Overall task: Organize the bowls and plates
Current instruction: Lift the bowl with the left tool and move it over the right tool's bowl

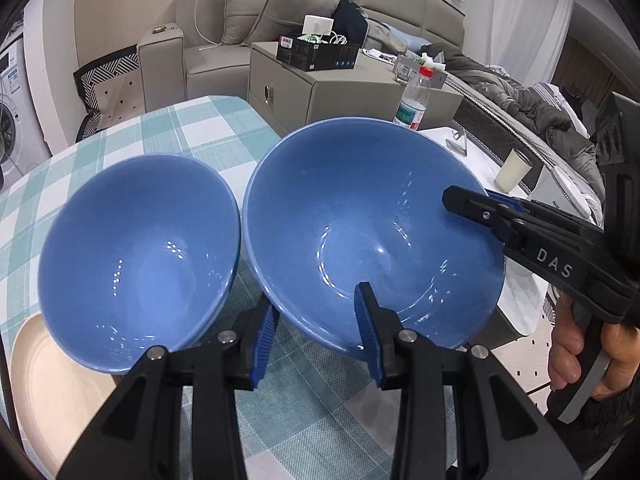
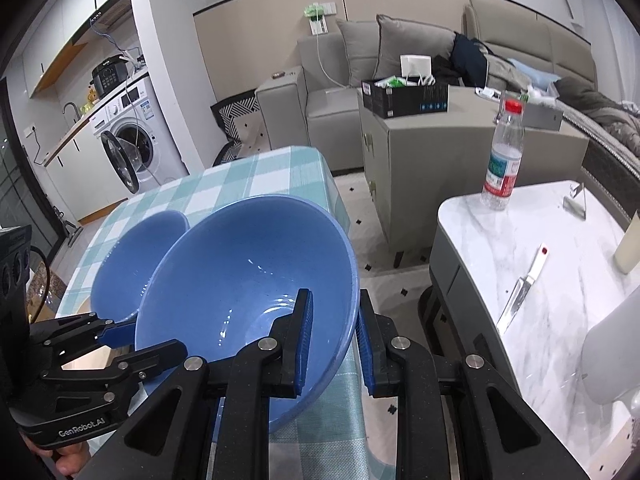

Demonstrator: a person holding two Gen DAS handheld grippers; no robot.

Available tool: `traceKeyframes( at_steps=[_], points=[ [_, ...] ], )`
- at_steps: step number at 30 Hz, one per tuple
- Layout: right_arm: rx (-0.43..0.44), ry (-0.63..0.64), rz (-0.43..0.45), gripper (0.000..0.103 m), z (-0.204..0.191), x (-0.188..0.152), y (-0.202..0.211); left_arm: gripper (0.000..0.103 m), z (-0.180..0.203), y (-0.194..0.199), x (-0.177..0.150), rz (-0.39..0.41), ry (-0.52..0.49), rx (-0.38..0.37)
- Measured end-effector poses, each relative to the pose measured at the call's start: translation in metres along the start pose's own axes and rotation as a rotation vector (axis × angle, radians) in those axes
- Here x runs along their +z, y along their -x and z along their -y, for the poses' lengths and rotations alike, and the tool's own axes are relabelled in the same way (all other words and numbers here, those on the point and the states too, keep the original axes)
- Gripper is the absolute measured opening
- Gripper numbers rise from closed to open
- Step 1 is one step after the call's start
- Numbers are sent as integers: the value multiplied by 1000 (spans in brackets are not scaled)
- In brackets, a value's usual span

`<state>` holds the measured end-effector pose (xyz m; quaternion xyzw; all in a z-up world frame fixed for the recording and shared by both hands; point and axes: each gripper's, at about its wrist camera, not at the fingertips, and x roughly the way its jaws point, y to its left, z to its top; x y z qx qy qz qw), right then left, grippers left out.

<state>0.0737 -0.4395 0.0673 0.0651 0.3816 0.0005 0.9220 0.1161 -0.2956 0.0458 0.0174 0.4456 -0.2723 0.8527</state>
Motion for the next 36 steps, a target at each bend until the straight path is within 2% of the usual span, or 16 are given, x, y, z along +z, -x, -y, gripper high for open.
traceKeyframes(
  at_steps=[18, 36],
  points=[
    [-12, 10, 113, 21, -18, 8, 45, 37, 3, 30, 8, 73, -21, 2],
    [30, 21, 189, 21, -47, 17, 60, 37, -15, 62, 12, 145, 7, 38]
  ],
)
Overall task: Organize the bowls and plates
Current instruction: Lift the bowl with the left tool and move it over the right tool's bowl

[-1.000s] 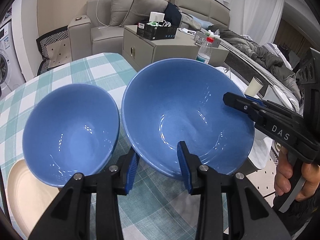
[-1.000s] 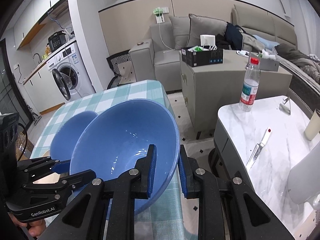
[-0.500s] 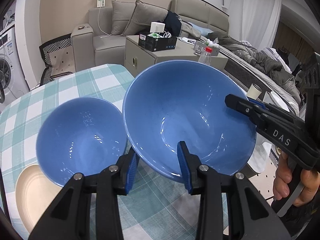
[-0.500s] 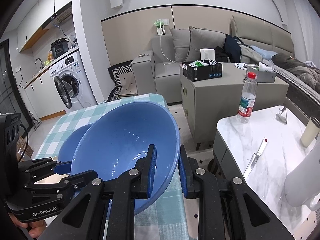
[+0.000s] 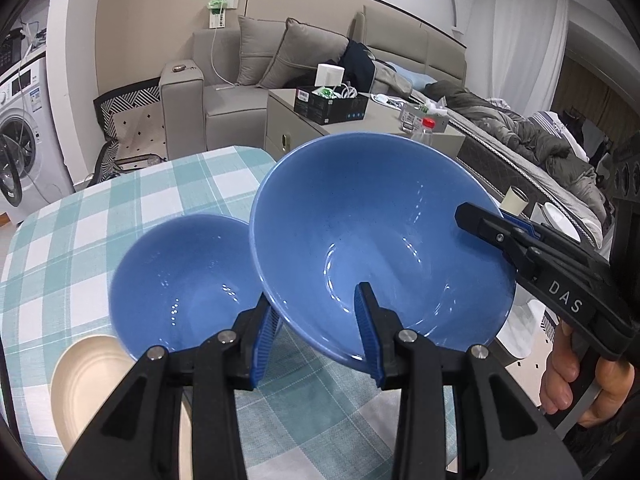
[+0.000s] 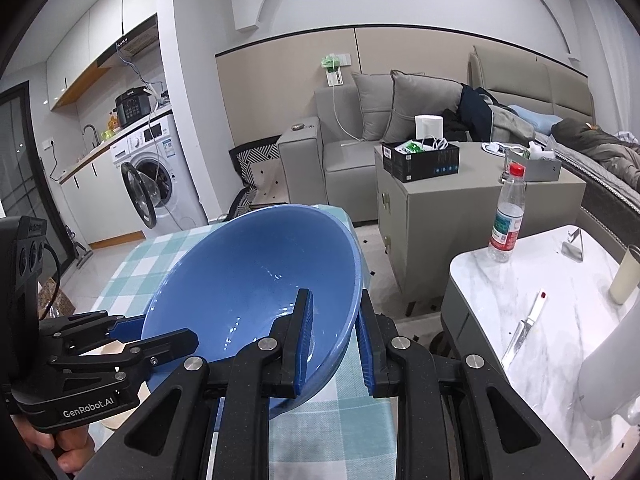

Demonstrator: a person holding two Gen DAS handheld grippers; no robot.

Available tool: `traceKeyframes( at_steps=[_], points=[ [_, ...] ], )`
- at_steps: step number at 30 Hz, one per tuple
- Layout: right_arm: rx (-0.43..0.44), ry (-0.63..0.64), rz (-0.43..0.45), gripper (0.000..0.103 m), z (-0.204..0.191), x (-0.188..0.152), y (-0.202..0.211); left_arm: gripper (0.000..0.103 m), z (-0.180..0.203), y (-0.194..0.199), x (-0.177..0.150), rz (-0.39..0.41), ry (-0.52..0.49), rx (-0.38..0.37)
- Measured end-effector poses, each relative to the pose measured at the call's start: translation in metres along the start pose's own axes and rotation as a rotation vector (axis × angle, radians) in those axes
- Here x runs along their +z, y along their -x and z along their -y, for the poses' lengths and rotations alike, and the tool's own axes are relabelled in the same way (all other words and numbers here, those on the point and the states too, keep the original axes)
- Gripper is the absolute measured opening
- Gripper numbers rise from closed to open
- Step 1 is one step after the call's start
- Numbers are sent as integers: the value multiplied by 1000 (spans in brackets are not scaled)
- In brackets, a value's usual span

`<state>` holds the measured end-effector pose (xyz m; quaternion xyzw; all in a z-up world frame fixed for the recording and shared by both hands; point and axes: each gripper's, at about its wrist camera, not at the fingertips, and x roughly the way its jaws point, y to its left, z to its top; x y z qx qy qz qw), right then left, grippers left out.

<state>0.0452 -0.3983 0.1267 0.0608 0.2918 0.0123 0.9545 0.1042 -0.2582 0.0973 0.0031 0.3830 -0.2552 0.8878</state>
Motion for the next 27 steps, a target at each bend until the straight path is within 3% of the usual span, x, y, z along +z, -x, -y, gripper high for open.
traceKeyframes(
  at_steps=[27],
  points=[
    [102, -38, 80, 21, -54, 6, -21, 37, -56, 32, 1, 71, 78, 83]
  ],
)
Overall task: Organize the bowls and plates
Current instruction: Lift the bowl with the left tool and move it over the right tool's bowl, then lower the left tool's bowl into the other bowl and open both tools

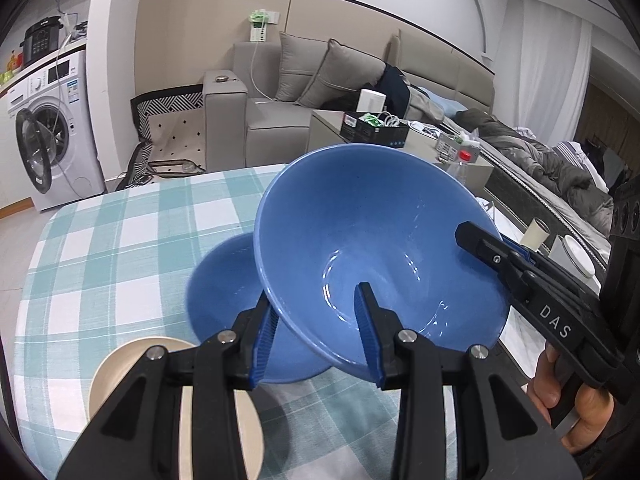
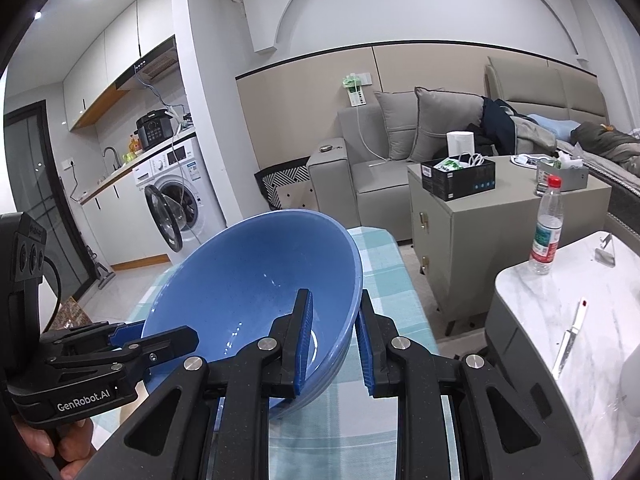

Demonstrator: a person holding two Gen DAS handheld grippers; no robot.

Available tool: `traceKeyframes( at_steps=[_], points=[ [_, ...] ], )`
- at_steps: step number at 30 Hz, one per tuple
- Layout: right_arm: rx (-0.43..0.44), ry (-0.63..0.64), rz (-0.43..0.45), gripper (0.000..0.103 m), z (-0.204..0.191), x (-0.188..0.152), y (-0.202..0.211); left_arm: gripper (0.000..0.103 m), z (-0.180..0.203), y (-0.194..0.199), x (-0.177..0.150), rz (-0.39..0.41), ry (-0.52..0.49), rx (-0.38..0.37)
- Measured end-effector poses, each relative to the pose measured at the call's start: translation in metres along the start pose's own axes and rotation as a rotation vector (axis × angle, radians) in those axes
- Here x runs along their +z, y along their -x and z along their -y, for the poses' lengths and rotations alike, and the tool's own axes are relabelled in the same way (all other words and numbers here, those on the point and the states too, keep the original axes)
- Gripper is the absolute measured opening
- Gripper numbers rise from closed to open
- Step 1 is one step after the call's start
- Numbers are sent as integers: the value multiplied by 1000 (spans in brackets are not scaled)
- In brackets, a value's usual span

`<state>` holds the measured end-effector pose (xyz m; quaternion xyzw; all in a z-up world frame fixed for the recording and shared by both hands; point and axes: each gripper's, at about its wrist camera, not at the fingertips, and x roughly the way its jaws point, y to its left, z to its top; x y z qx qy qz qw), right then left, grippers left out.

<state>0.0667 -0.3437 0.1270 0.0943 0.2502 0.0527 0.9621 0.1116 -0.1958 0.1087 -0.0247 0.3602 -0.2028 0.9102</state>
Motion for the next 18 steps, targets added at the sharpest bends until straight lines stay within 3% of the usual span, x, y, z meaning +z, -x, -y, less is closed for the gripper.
traceKeyframes(
  at_steps=[18],
  points=[
    [45, 9, -53, 21, -23, -18, -43, 37, -37, -10, -4, -5, 56, 60]
  ],
)
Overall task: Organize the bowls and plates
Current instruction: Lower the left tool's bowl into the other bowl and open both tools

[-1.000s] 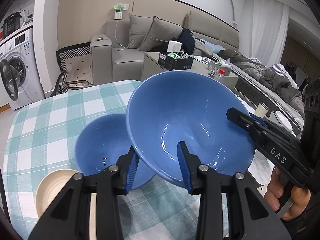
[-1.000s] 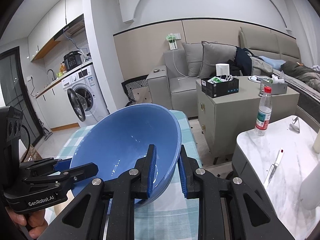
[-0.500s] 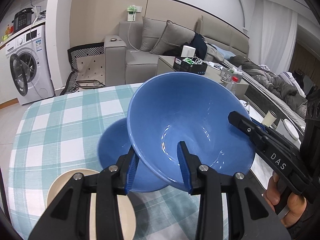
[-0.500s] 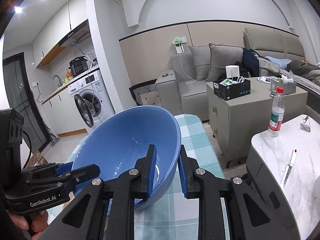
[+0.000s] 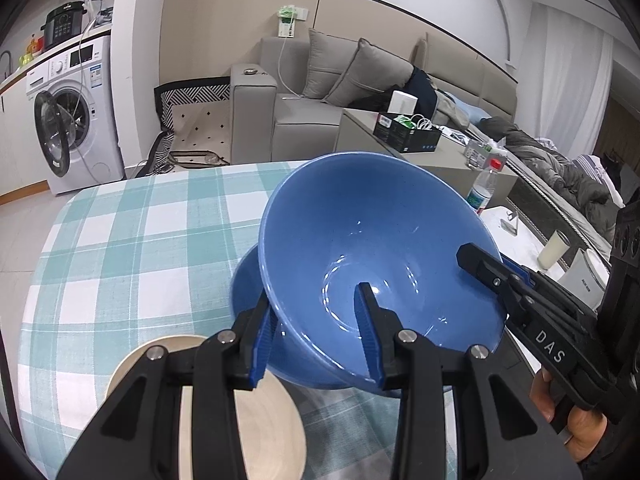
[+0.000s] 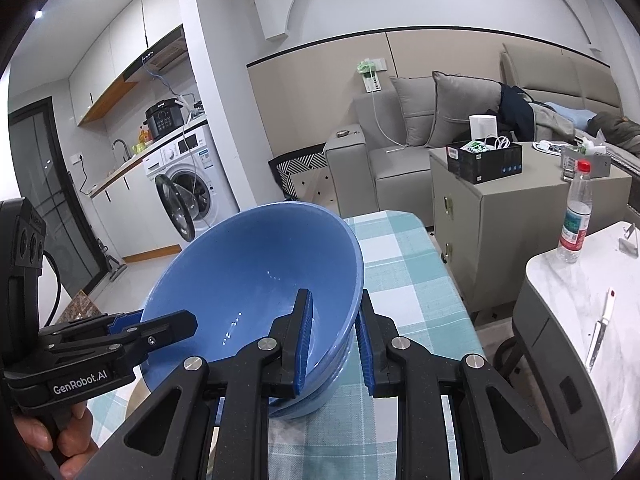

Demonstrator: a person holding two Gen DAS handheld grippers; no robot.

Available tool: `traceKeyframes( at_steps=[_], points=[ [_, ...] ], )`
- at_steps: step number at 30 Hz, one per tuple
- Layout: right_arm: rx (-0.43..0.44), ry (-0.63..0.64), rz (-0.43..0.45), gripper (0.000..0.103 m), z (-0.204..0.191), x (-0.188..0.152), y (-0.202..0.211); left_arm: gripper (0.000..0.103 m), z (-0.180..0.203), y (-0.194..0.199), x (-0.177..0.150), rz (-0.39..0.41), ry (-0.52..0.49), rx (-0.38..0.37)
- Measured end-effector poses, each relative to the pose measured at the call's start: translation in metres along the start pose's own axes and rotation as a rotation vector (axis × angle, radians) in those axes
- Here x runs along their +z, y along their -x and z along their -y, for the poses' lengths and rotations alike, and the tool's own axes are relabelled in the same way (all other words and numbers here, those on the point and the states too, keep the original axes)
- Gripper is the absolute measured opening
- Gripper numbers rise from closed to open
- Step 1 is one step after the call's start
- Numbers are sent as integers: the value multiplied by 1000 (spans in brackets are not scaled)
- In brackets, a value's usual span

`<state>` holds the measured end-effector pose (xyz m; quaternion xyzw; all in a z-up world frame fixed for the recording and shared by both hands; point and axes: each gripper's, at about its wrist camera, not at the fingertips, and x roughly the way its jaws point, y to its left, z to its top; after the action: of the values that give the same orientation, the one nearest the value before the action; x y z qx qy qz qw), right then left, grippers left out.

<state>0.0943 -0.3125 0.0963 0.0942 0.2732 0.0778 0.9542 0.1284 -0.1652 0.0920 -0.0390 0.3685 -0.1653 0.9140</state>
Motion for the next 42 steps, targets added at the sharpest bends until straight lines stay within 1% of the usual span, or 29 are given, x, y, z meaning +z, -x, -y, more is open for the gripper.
traceKeyframes(
  at_steps=[9, 18, 38, 42],
  points=[
    [1, 15, -28, 21, -7, -7, -18, 37, -11, -10, -2, -5, 9, 25],
    [-8, 34, -59, 22, -8, -11, -34, 37, -18, -23, -5, -28, 9, 45],
    [-68, 94, -119, 22, -17, -29, -65, 37, -30, -51, -13, -83, 9, 80],
    [-85, 118, -122, 22, -19, -34, -71, 37, -27, -52, -15, -80, -9, 104]
  ],
)
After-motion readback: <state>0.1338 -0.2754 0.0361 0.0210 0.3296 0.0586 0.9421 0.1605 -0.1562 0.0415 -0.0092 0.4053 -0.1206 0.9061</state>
